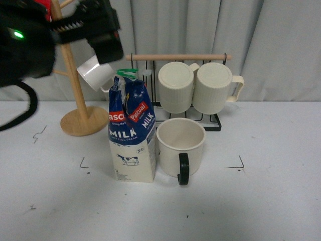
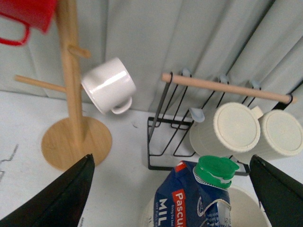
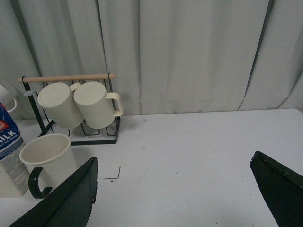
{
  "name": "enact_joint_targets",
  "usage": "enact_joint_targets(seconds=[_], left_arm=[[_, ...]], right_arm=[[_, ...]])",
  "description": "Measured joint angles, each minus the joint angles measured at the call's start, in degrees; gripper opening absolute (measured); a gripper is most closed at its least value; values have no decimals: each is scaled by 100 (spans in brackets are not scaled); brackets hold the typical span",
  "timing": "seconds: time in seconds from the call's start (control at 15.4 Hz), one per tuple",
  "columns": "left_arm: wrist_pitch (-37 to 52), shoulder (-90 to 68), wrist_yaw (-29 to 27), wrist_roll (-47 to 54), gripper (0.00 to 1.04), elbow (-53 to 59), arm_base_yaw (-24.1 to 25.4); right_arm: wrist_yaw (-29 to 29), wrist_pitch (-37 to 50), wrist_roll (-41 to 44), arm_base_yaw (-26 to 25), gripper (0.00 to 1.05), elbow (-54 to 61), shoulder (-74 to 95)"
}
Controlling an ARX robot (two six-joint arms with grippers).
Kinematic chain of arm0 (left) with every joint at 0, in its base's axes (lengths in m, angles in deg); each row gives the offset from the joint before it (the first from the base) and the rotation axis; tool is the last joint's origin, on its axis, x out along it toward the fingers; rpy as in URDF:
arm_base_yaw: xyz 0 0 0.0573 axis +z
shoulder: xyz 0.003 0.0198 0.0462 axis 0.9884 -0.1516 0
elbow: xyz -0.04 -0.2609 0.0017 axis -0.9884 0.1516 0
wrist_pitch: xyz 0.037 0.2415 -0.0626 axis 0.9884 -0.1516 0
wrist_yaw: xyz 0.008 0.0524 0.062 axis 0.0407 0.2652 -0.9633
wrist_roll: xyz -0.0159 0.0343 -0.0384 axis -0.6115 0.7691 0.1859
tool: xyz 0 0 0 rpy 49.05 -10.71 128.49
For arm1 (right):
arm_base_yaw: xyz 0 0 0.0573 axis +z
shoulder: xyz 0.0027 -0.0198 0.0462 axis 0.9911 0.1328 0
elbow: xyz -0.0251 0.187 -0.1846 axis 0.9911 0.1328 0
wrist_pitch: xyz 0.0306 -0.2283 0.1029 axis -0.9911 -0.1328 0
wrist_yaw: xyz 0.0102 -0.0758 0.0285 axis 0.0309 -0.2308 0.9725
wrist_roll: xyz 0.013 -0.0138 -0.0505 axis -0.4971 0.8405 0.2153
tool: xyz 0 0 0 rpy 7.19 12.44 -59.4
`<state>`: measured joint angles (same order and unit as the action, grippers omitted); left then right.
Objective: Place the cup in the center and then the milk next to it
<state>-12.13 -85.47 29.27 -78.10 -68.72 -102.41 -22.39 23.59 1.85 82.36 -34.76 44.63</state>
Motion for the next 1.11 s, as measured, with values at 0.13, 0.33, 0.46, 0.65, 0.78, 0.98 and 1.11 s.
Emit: enact_joint_targets(seconds=[0.13,0.33,0.46,0.65,0.78,0.98,1.11], left_arm=[[-155,938,157,11,98,457,197],[-544,3558,280,1248,68,1888,717],[-450,4225,487,1528,48,2337,999],[-498,4739,907,1668,8,3016,1331],[-535,5119,1054,1679,2,3204,1506],[-782,5565,1615,1685,2,3519,2118],[-879,5799,1674,1685,2,3609,2127]], right_arm=[[0,0,0,0,98,0,0],[0,-2,0,0,98,0,0],[0,0,0,0,98,0,0],[0,0,0,0,98,0,0],[0,-2,0,0,98,0,0],[-2,0,0,0,98,0,0],[2,0,0,0,98,0,0]])
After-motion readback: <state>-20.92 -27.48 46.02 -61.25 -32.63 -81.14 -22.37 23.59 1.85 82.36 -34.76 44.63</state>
